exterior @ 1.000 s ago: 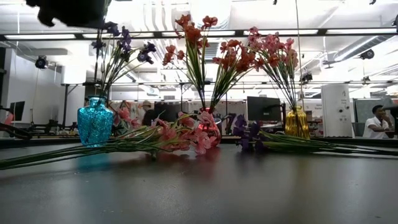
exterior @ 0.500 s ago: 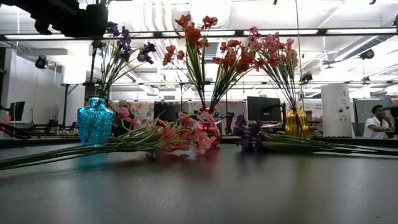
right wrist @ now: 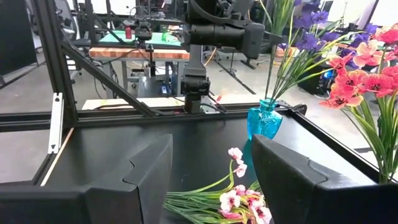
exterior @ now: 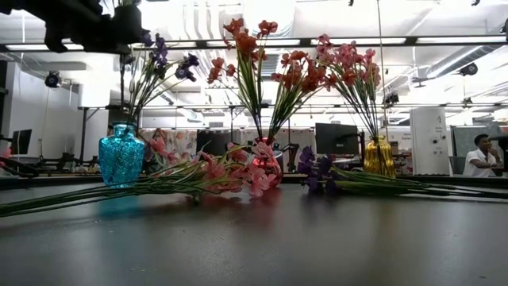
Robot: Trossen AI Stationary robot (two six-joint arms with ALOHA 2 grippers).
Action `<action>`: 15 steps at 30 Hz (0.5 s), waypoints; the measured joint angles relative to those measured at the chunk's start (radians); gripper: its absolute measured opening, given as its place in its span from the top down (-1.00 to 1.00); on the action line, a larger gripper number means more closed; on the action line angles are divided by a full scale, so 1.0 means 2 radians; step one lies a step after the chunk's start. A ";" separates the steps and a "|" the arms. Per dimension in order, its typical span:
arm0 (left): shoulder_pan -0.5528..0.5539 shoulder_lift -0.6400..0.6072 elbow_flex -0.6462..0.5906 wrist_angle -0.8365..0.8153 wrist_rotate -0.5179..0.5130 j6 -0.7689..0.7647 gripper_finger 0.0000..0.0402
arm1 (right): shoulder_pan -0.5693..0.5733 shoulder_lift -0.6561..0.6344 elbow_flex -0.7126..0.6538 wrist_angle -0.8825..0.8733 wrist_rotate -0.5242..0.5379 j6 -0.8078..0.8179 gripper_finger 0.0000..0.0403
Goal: Sort flowers into vase by color
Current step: Put the bottom violet flowers into the blue vase
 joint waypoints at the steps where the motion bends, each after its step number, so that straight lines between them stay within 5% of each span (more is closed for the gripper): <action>1: 0.003 0.001 0.000 0.000 0.000 0.000 1.00 | 0.000 0.000 0.000 0.000 0.000 0.000 -0.04; 15: 0.043 0.011 0.000 0.003 0.005 -0.047 1.00 | 0.000 0.000 0.000 0.000 0.000 0.005 -0.04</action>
